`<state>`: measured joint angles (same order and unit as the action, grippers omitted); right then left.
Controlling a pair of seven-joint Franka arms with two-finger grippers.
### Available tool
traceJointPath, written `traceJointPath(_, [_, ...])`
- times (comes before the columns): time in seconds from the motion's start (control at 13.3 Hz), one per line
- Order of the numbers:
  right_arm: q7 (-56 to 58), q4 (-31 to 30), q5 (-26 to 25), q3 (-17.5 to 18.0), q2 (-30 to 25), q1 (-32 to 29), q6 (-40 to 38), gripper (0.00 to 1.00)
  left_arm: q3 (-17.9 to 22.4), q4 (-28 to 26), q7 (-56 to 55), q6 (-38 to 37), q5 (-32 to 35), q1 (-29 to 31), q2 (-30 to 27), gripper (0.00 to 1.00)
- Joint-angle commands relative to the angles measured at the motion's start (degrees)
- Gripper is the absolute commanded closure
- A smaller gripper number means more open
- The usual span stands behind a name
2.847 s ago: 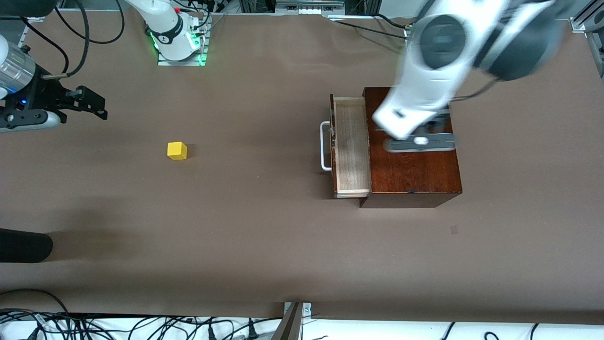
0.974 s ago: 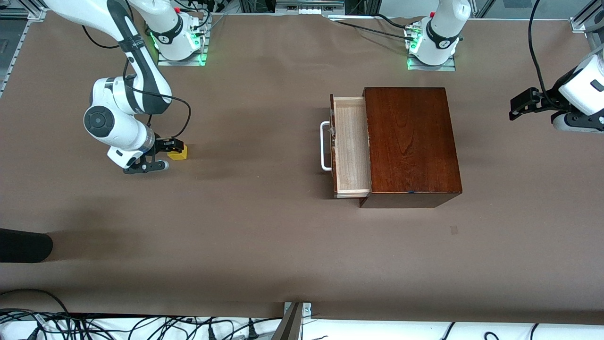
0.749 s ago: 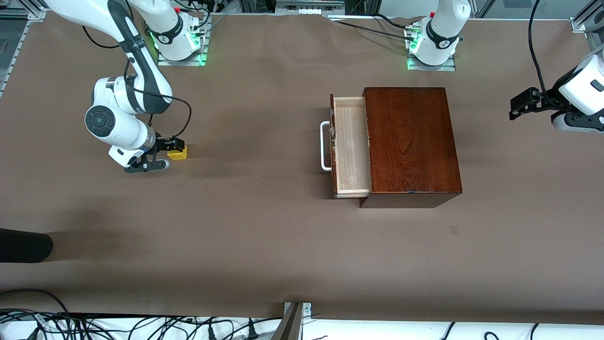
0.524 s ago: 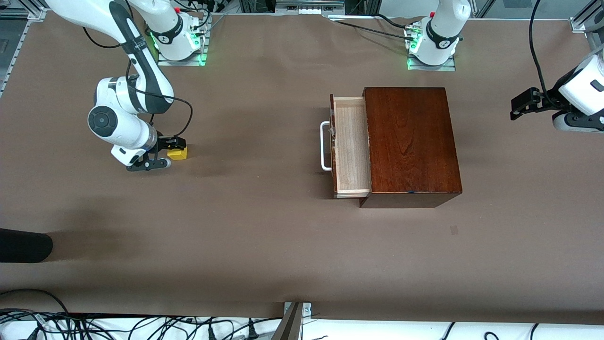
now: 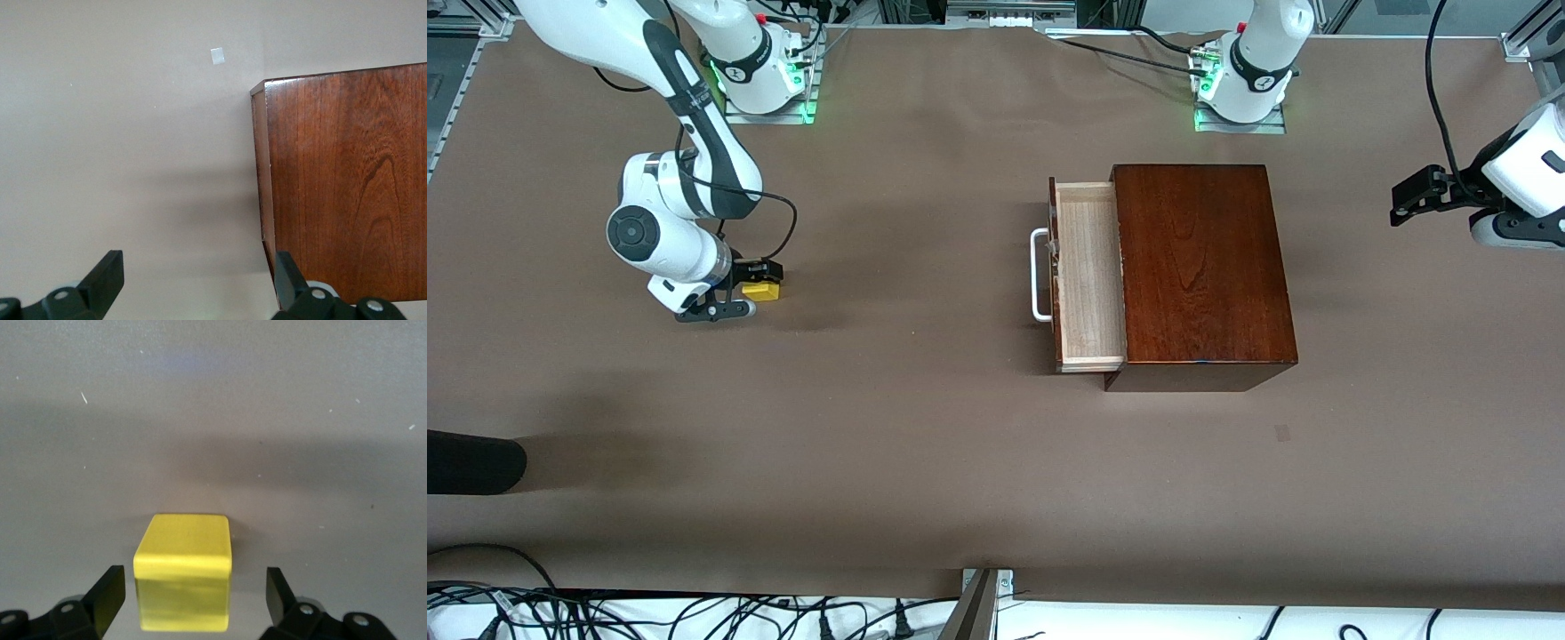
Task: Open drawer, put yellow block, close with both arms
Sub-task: 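Lower the right gripper over the yellow cube and grasp it, then lift the yellow cube with the right gripper and carry it over the drawer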
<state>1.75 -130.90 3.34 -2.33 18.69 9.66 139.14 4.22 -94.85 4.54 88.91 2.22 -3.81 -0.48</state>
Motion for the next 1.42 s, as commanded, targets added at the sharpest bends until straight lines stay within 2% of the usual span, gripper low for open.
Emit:
traceJointPath(0.0, [-0.25, -0.58, 1.05, 0.48, 0.21, -0.25, 1.48, 0.15, -0.08, 0.11, 1.0, -1.54, 1.21, -0.23, -0.49, 0.0])
traceJointPath(0.15, [-0.17, -0.58, 1.05, 0.57, 0.12, -0.25, 1.48, 0.38, -0.26, 0.2, 1.17, -1.81, 1.21, -0.32, -0.58, 0.0])
traceJointPath(0.3, [-0.17, -0.58, 1.14, 0.57, 0.29, -0.25, 1.48, 0.53, -0.17, 0.46, 1.26, -2.08, 1.21, -0.32, -0.49, 0.0])
traceJointPath(0.45, [-0.52, -0.58, 1.05, 0.57, 0.12, -0.25, 1.13, 0.76, -0.26, 0.72, 1.17, -2.25, 1.21, -0.32, -0.49, 0.0])
traceJointPath(0.67, [1.49, 1.34, 0.88, 0.75, -1.89, -0.25, -2.01, 0.96, -0.26, 1.25, 0.82, -2.61, 1.21, -1.02, -0.31, 0.0])
traceJointPath(0.75, [1.42, 4.05, 0.96, 0.92, -2.43, 0.01, -5.78, 1.0, -0.26, 2.03, 0.82, -2.61, 1.21, -1.02, 0.21, 0.0])
traceJointPath(0.9, [1.07, 12.39, 0.88, 1.01, -2.61, 0.27, -15.52, 1.0, -0.35, 2.48, 0.82, -2.69, 1.21, -1.02, 0.65, 0.0])
traceJointPath(1.05, [1.32, 20.04, 0.88, 2.58, -2.52, 0.63, -23.44, 1.0, -0.35, 2.48, 0.91, -2.61, 1.12, -1.02, 0.74, 0.0])
traceJointPath(1.35, [2.12, 31.04, 0.09, 7.68, -1.99, 2.81, -28.84, 1.0, -0.26, 2.48, 0.91, -2.61, 1.21, -1.02, 0.74, 0.0])
